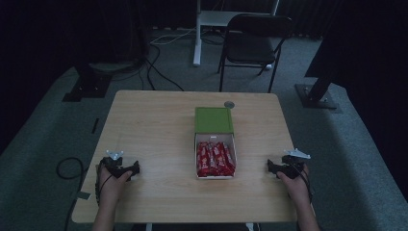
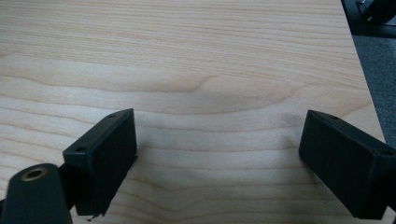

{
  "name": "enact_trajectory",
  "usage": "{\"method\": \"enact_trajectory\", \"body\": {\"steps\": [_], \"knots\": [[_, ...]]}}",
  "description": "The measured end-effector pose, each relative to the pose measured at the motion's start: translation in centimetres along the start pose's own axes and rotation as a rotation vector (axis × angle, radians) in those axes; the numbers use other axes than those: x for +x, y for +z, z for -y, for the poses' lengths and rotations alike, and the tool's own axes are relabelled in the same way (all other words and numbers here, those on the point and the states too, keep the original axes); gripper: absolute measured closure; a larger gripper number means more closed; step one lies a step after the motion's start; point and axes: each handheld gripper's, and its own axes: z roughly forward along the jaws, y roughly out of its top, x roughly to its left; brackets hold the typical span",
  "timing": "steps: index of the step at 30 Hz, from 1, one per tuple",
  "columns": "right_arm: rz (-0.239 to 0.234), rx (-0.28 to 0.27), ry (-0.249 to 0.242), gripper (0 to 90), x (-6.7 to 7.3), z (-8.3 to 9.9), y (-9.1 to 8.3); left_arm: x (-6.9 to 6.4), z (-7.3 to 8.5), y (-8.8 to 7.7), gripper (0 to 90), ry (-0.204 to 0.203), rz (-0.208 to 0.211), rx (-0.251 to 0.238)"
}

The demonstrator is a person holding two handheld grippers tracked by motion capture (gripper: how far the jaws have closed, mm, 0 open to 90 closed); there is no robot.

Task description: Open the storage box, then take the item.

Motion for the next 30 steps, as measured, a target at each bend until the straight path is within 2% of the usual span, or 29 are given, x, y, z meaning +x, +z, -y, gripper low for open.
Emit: {"method": "enact_trajectory", "body": {"steps": [12, 17, 22, 30], "knots": [[-0.011, -0.001, -0.012, 10.7, 0.07, 0.00, 0.01, -0.04, -0.13, 0.18, 8.0, -0.014, -0.009, -0.003], [-0.033, 0.000, -0.034, 10.7, 0.18, 0.00, 0.00, -0.04, -0.15, 0.20, 8.0, -0.018, -0.013, -0.003], [-0.031, -0.001, -0.033, 10.7, 0.23, 0.03, -0.03, -0.06, -0.17, 0.22, 7.7, -0.018, -0.014, -0.002], [-0.009, 0.011, -0.003, 10.9, 0.50, 0.05, -0.27, -0.10, -0.25, 0.29, 5.4, -0.007, -0.007, 0.010]]}}
